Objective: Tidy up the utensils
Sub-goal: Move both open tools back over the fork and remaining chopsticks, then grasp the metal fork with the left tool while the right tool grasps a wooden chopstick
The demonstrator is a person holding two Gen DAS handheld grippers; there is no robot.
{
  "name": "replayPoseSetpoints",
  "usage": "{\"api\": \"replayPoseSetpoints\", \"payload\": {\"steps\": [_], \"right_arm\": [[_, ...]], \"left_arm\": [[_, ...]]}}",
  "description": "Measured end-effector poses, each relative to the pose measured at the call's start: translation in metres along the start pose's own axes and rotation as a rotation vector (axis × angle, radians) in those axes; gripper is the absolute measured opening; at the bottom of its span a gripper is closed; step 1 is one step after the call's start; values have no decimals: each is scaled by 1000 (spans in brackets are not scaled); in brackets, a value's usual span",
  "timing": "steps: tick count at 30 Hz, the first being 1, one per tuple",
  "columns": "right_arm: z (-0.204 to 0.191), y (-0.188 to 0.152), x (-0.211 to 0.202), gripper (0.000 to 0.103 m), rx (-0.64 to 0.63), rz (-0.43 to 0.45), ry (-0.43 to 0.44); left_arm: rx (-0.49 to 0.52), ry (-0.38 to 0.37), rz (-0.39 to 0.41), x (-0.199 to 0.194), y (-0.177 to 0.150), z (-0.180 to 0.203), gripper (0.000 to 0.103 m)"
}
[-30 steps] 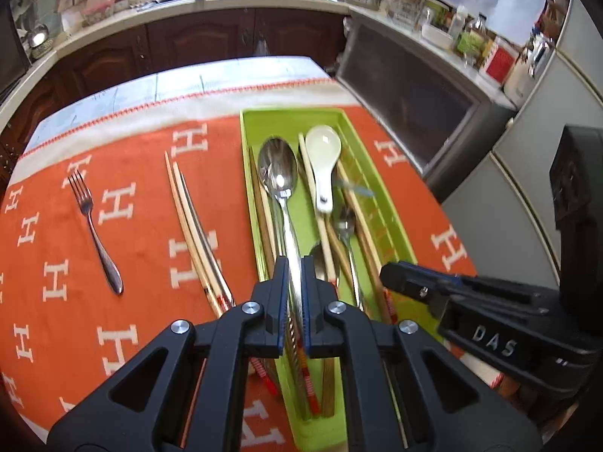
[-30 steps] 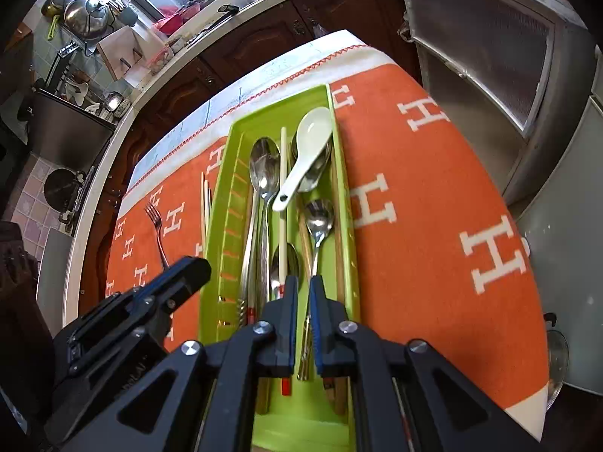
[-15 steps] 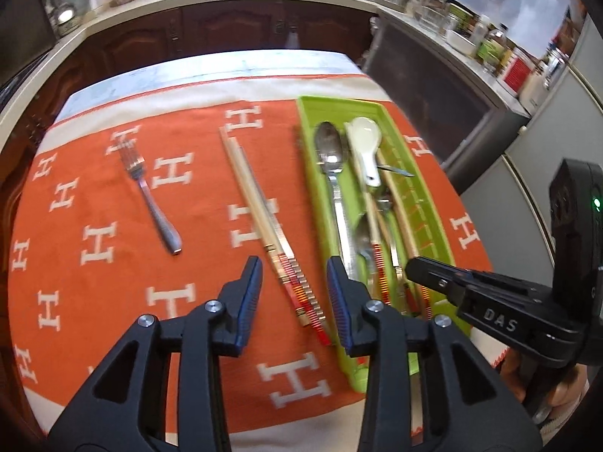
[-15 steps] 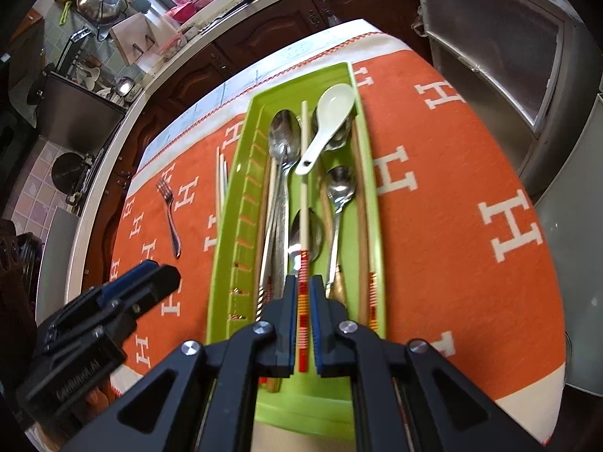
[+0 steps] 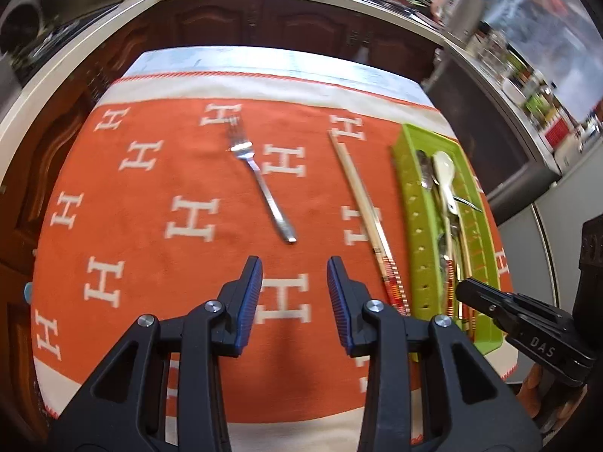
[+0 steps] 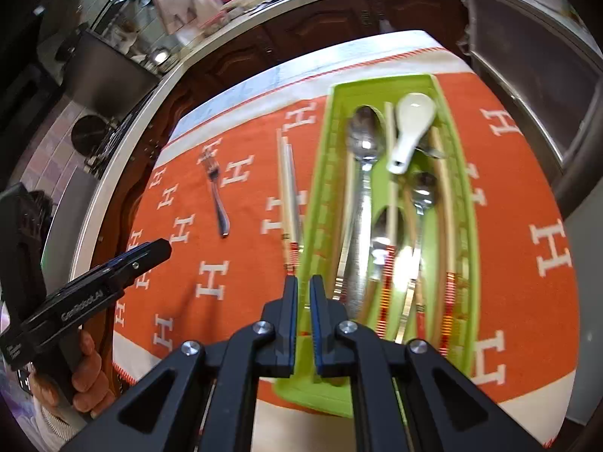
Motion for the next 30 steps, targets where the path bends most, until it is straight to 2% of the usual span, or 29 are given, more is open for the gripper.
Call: {"api": "replayPoseSetpoints", "payload": {"steps": [5, 11, 19, 25, 30], "right_arm": [[-26, 11, 6, 6, -56, -14, 8], [-39, 32, 23, 6, -75, -43, 8], [-37, 66, 49, 6, -79, -95, -30], [-35, 86, 62, 6, -81, -107, -49], [-34, 91, 72, 6, -96, -129, -58]], "left_arm": [[-38, -13, -41, 8, 5, -24, 32], [-57, -52, -107, 30, 18, -33, 32], [-134, -115, -191, 87, 63, -47, 32], [-139, -78, -146, 120, 106, -59, 32], [-122, -100, -109, 141, 130, -57, 32]]}}
Point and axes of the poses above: each gripper's, at about its wrist camera, not at the fingertips, and x roughly the way its jaws point, z to its right, y to its top, the point moved 8 cm from there along x, roughly the way its jaws point, and after that the axes turned 10 degrees about -x, right-handed, at the moved point
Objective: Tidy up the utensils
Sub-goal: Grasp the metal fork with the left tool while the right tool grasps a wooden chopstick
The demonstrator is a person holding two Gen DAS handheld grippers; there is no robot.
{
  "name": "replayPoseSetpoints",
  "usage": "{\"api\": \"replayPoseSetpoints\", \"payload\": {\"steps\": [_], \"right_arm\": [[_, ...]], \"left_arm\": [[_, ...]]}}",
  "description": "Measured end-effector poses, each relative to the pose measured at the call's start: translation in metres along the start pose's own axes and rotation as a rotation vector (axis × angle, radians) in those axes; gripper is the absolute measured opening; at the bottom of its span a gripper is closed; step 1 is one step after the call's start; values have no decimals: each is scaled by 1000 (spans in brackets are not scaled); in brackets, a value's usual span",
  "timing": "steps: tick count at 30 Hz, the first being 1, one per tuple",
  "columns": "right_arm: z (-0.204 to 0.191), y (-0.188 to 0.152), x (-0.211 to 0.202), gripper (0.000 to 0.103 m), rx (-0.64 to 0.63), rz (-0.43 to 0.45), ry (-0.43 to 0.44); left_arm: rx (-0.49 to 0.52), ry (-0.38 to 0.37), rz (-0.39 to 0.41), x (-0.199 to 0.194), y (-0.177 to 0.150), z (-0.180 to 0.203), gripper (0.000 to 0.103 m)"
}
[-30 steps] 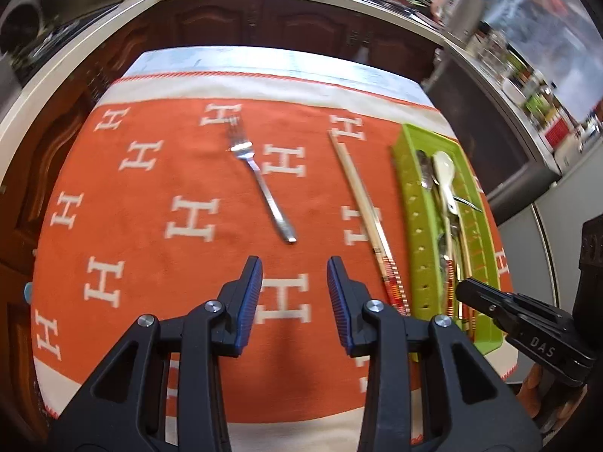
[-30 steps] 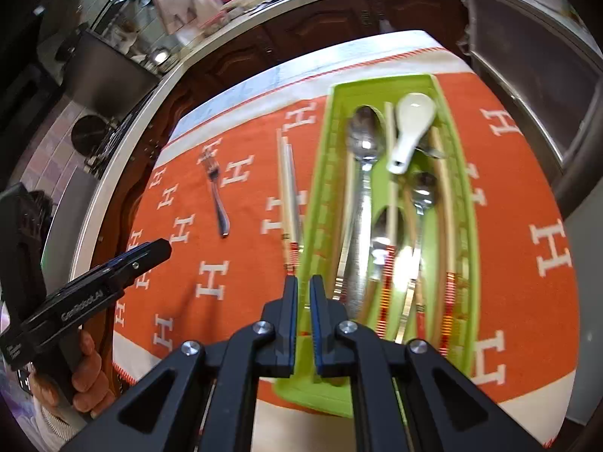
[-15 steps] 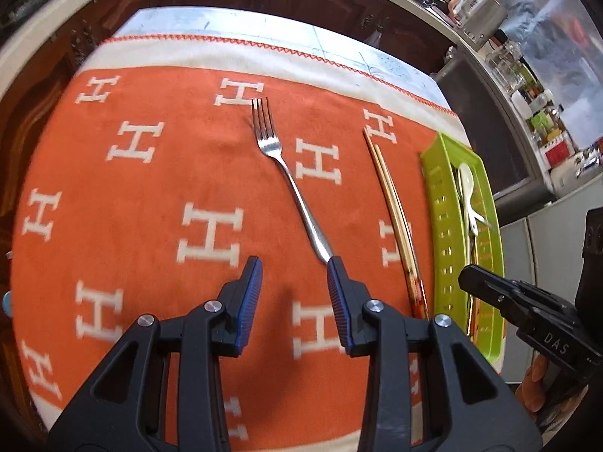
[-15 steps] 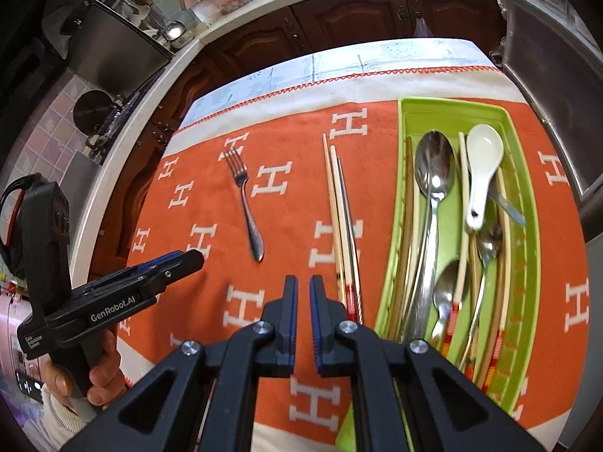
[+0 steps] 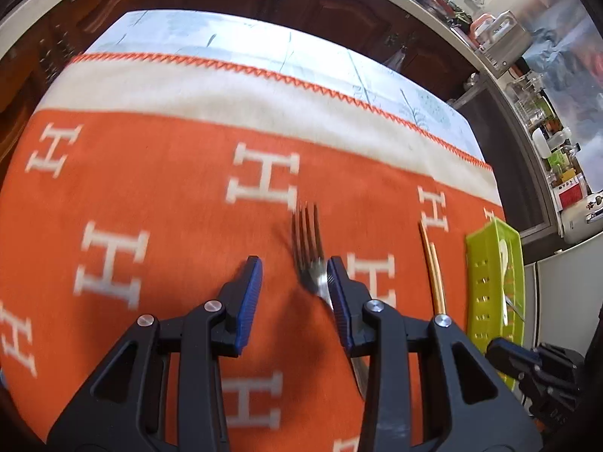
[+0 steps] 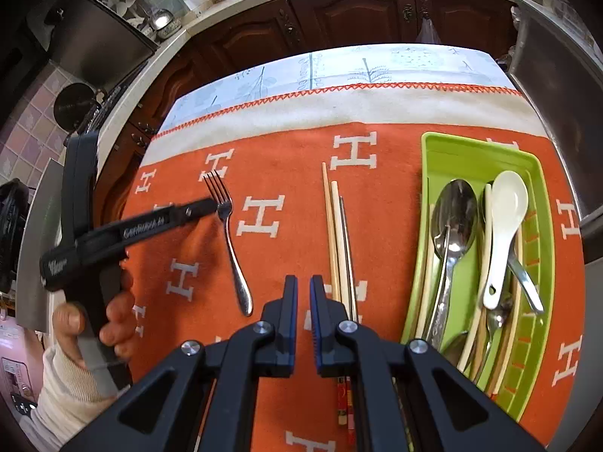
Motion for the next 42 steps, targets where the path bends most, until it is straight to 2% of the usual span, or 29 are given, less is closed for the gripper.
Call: {"api": "replayPoseSetpoints", "payload": {"steps": [6, 10, 11, 13, 14, 18, 20, 23, 28, 31, 38, 42], "right_arm": [[4, 1, 8, 6, -14, -22, -18], [14, 4, 14, 6, 13, -44, -23], [15, 5, 15, 6, 19, -49, -21], [18, 7, 19, 6, 33, -65, -20], [21, 8, 23, 6, 40, -78, -24], [25, 10, 35, 6, 59, -117, -37], [26, 10, 42, 6, 61, -140, -41], [27, 9, 48, 6, 57, -161, -59], [21, 6, 55, 6, 33, -200, -59], [21, 6, 56, 6, 25, -204, -92], [15, 0, 57, 10, -16, -229, -115], [6, -3, 57, 10, -16, -234, -94]], "left_arm": [[74, -44, 116, 14, 18, 13, 33], [66, -98, 158, 19, 18, 19, 33], [62, -118, 161, 20, 18, 21, 27], [53, -148, 123, 27, 13, 25, 10], [44, -160, 139, 26, 12, 25, 10], [16, -207, 101, 27, 2, 28, 8], [5, -237, 56, 29, -5, 30, 0], [13, -277, 26, 21, -16, 37, 0], [71, -287, 22, 1, -33, 44, 0], [109, -299, 24, -16, -42, 48, 0], [159, -324, 26, -62, -57, 44, 0], [166, -331, 26, -82, -65, 34, 0]]}}
Point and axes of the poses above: each gripper's, at about its wrist camera, not at the fingertips, and x roughly the way its jaws point, z to its right, y to its top, the point moved 8 cm from there along x, roughly the way its jaws point, and after that the axes turned 10 degrees about -x, right-handed, at the moved point
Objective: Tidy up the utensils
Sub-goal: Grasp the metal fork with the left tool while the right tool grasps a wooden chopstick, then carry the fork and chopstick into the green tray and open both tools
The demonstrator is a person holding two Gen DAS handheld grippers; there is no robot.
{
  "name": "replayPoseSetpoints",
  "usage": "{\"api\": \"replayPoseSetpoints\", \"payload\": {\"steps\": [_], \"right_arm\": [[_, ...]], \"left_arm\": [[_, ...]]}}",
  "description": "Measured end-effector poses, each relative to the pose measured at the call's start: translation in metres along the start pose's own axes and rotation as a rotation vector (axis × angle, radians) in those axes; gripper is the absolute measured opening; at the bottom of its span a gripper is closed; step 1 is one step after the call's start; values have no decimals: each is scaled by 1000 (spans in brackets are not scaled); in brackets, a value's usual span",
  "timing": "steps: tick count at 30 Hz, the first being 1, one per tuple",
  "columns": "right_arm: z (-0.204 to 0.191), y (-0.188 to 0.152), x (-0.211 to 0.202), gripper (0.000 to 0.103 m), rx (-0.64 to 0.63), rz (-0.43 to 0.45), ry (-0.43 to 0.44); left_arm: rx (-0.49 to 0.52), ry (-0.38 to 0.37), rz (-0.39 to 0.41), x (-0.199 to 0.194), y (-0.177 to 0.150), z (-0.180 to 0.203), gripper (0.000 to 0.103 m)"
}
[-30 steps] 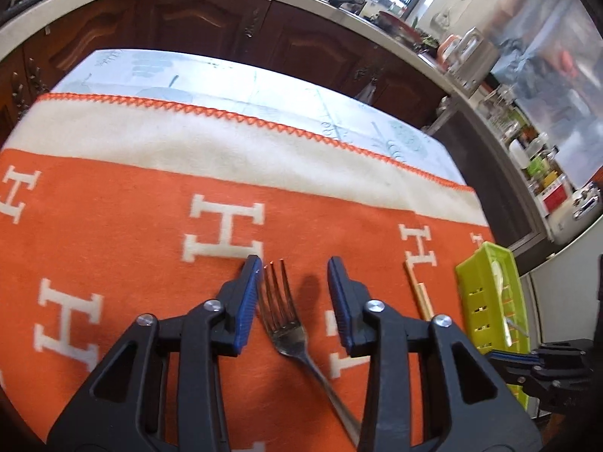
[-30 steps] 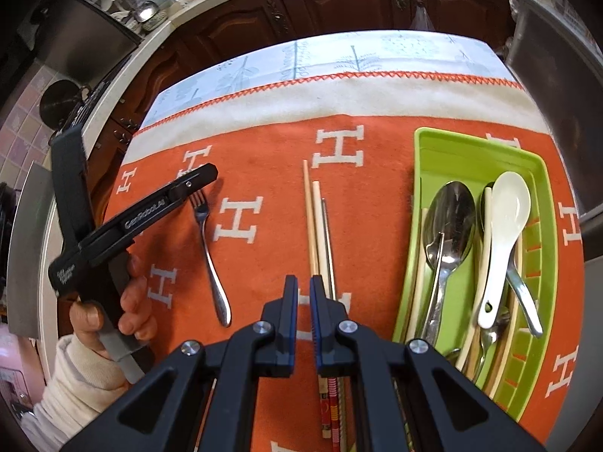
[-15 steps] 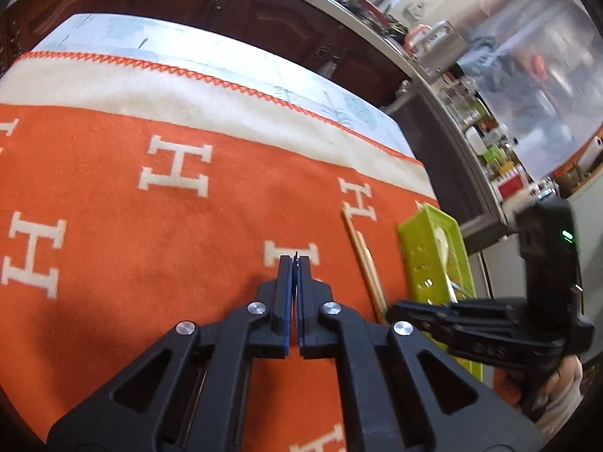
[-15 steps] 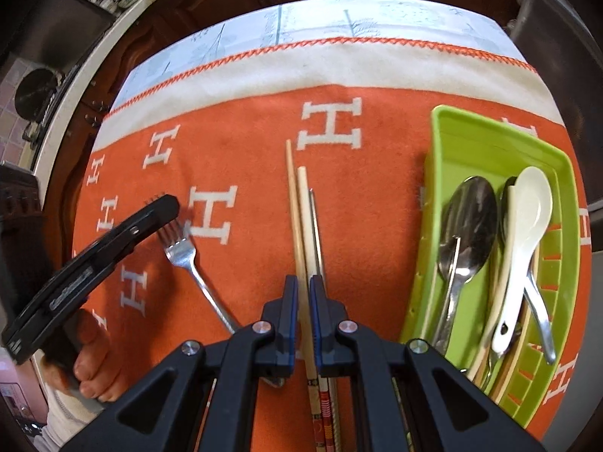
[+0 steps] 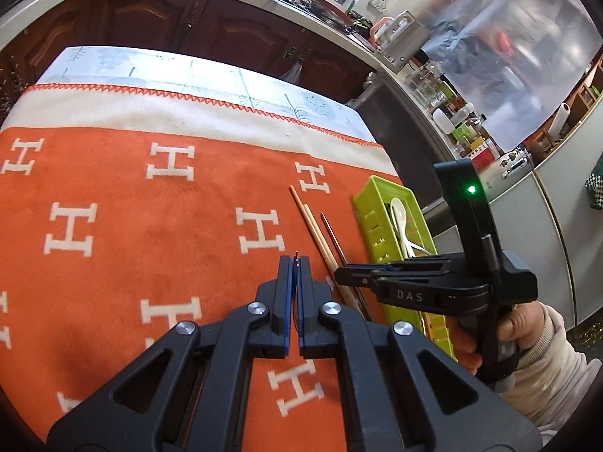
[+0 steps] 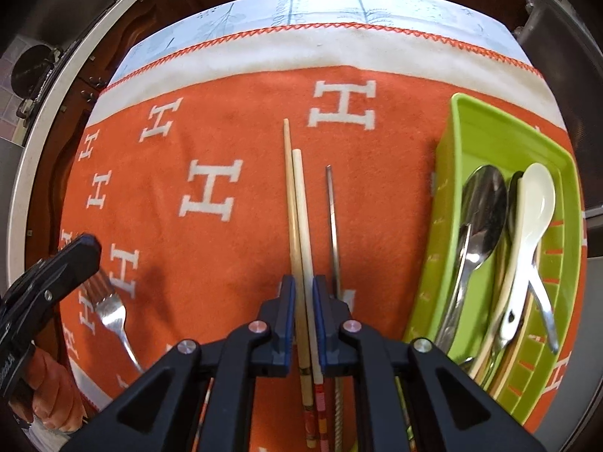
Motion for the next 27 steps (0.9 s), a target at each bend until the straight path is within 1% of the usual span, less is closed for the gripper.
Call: {"api": "replayPoseSetpoints", "payload": {"steps": [7, 12, 13, 16, 17, 18, 21, 24, 25, 27], "right_arm": [[-11, -11, -3, 10, -30, -4, 7], [-11, -19, 4, 10, -22, -29, 5], [-12, -17, 4, 9, -23, -9, -1], [-19, -15, 5, 9, -56, 14, -41], [-22, -16, 5, 7, -73, 29, -59], [-22, -16, 4, 6, -74, 35, -56], [-24, -23, -1, 6, -28, 59, 7], [-24, -34, -18, 6, 24, 101, 106], [-24, -40, -30, 6, 42, 123, 154], [-22, -46, -49, 6, 58, 159, 199]], "left_arm": [[-21, 6, -4, -21, -11, -9, 0], [-27, 31, -17, -22, -17, -15, 0], [-25, 34, -19, -23, -19, -15, 0], [-15, 34, -19, -26, -21, -9, 0], [-10, 33, -18, -27, -21, -6, 0], [-1, 31, -16, -29, -22, -1, 0], [27, 21, -14, -36, -23, 15, 0], [64, 9, -20, -43, -28, 35, 0], [73, 2, -25, -45, -29, 42, 0], [95, -11, -32, -48, -31, 58, 0]]}}
Point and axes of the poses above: each gripper's, at about its wrist camera, not at the fingertips, and x roughly the way its jaws point, z to its right, y to its top, the point moved 8 cm from there along x, roughly the way its jaws point, and after that the axes turned 10 degrees about -x, right-handed, at the moved point
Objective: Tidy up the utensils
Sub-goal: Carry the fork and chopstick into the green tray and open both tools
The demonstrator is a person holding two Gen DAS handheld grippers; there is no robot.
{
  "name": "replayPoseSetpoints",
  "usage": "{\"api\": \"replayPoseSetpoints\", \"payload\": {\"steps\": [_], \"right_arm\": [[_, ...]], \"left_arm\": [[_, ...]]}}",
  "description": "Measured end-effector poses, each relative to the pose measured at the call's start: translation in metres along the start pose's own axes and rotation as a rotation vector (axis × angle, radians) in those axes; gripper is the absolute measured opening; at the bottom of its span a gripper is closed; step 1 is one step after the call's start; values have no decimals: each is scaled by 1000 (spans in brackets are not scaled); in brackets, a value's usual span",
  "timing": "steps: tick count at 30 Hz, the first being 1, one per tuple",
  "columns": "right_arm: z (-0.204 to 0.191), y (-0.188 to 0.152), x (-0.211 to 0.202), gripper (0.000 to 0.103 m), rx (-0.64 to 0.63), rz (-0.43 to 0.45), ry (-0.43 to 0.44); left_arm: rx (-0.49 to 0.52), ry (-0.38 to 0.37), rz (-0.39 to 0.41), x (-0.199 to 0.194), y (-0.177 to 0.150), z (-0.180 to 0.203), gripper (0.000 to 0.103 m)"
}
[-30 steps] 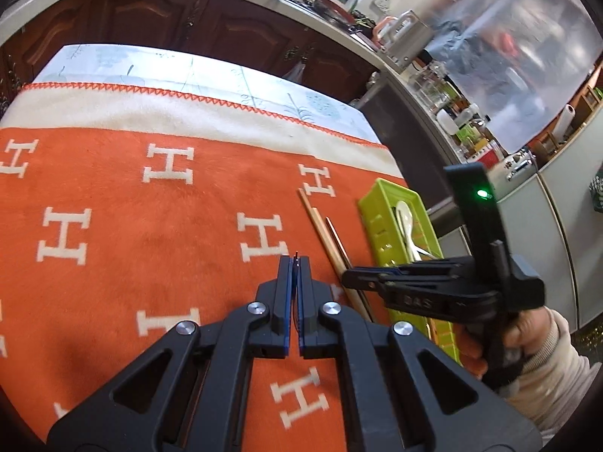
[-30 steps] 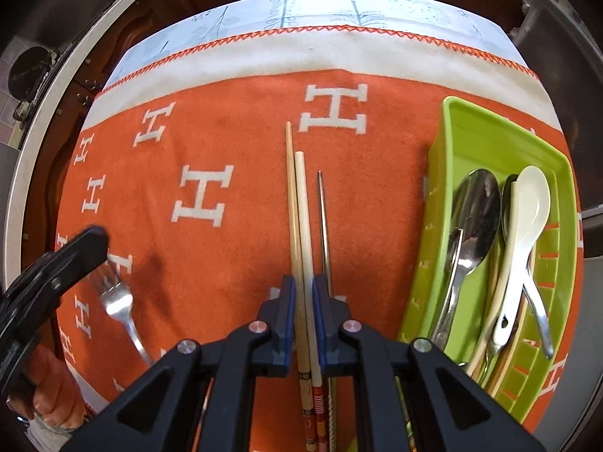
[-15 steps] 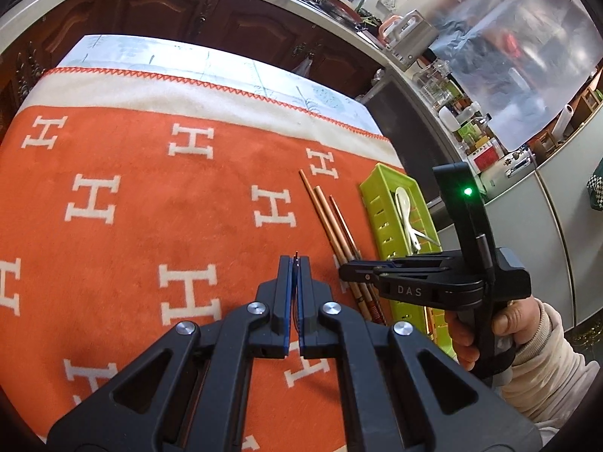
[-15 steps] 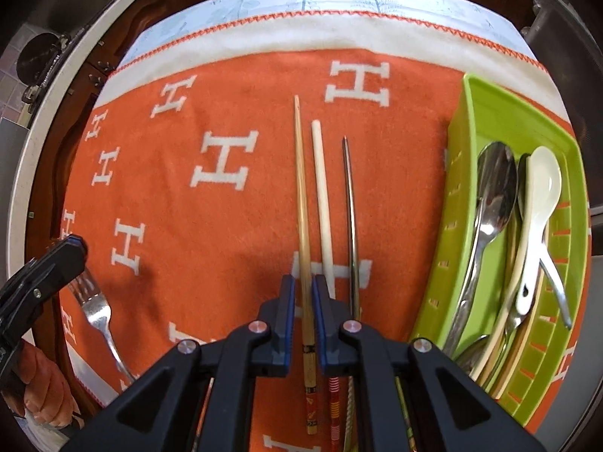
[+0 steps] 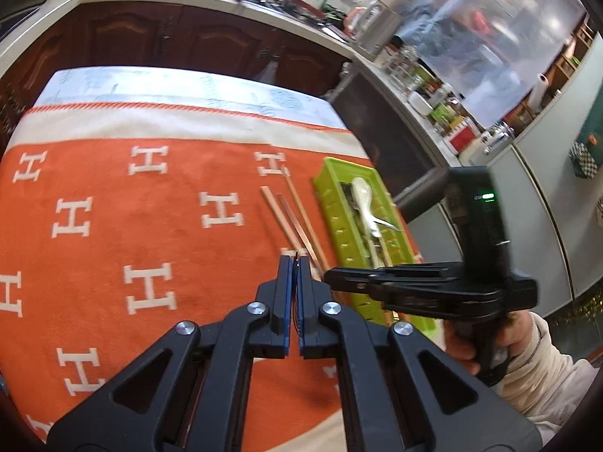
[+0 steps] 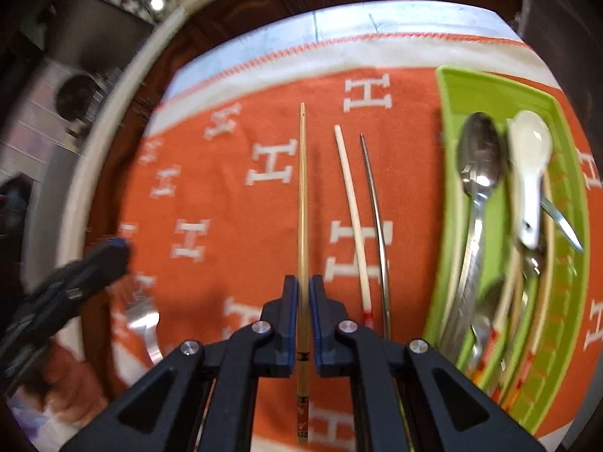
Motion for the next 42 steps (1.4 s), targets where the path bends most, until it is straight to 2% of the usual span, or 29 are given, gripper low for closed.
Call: {"api": "replayPoseSetpoints", "payload": {"steps": [2, 5, 10, 16, 20, 23, 25, 27, 31, 37, 42], "right_arm": [[2, -5, -32, 6, 16, 55, 41], [12, -9, -72, 6, 24, 128, 57], [43, -17, -117, 6, 55, 204, 21], [96, -29, -109, 6, 144, 197, -27], [120, -39, -88, 6, 197, 163, -25], [132, -42, -74, 7, 207, 128, -52], [135, -46, -64, 7, 195, 98, -70], [135, -50, -62, 7, 193, 90, -72], [134, -51, -63, 7, 186, 102, -67], [116, -45, -68, 7, 140, 123, -52], [90, -38, -68, 7, 87, 127, -32]], "left_arm": [[29, -10, -6, 0, 1, 19, 0], [71, -18, -25, 5, 2, 46, 0], [158, -11, -73, 34, 8, 97, 0], [308, 73, -157, 92, 8, 143, 0], [368, 157, -210, 135, 6, 146, 0], [395, 203, -209, 154, 5, 141, 0], [381, 217, -192, 158, 7, 138, 0], [334, 193, -190, 158, 10, 136, 0], [272, 186, -162, 150, 18, 129, 3], [198, 182, -122, 118, 20, 113, 4], [147, 226, -81, 86, 16, 90, 4]]}}
Point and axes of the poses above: each gripper's, at about its wrist camera, not at the fingertips, and x roughly the way its jaws point, z to its right, y to its top, the point moved 8 cm from there along x, roughly the way its jaws point, and after that the axes turned 10 degrees about -x, right-handed, at the moved point
